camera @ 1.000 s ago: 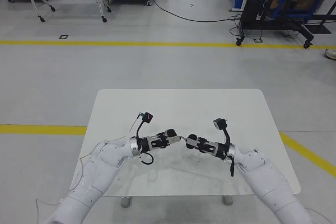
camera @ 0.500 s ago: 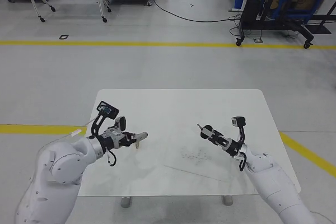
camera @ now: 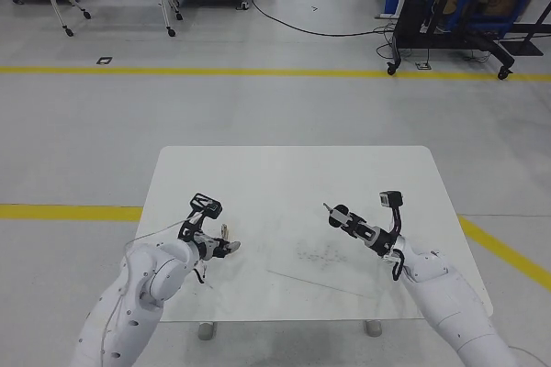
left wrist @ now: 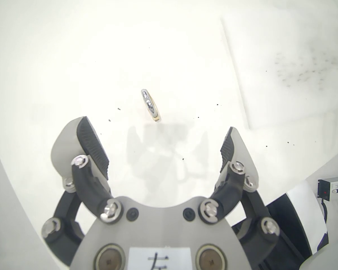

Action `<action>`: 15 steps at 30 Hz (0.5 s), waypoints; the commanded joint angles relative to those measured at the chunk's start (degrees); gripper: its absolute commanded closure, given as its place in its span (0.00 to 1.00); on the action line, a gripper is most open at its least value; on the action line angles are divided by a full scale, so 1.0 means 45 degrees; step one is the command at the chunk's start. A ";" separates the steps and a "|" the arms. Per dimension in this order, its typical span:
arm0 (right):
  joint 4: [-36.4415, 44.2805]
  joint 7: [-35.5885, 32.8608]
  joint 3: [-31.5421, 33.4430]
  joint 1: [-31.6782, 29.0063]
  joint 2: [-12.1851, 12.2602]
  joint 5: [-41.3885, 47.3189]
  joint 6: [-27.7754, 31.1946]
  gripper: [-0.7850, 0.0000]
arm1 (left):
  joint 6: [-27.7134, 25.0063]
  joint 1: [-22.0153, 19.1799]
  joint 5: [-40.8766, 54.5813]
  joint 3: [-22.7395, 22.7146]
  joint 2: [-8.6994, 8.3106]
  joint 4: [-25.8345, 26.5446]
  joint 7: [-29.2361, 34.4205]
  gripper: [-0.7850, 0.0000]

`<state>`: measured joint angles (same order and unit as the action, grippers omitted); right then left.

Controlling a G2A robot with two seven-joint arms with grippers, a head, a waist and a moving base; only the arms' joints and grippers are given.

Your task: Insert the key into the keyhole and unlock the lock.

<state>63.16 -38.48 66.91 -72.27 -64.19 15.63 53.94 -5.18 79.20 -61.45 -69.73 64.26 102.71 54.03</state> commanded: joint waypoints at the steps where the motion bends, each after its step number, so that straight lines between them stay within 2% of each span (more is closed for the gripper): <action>1: 0.0000 0.0000 0.0000 0.0000 0.0000 0.0000 0.0000 1.00 | 0.0105 -0.0178 0.0032 0.0196 0.0042 -0.0236 -0.0030 0.22; 4: 0.0000 0.0000 0.0000 0.0000 0.0000 0.0000 0.0000 1.00 | 0.0204 -0.0426 -0.0030 0.0373 0.0083 -0.0569 -0.0004 0.42; 6: 0.0000 0.0000 0.0000 0.0000 0.0000 0.0000 0.0000 1.00 | 0.0309 -0.0540 -0.0123 0.0440 0.0100 -0.0708 0.0053 0.51; 10: 0.0000 0.0000 0.0000 0.0000 0.0000 0.0000 0.0000 1.00 | 0.0610 -0.0681 -0.0333 0.0492 0.0127 -0.0907 -0.0009 0.53; 12: 0.0000 0.0000 0.0000 0.0000 0.0000 0.0000 0.0000 1.00 | 0.0808 -0.0705 -0.0496 0.0542 0.0146 -0.0983 -0.0183 0.62; 15: 0.0000 0.0000 0.0000 0.0000 0.0000 0.0000 0.0000 1.00 | 0.0930 -0.0780 -0.0480 0.0633 0.0181 -0.1133 -0.0219 0.66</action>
<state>63.16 -38.48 66.91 -72.27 -64.19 15.63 53.94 -1.15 75.80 -63.65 -67.00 65.03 97.87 53.02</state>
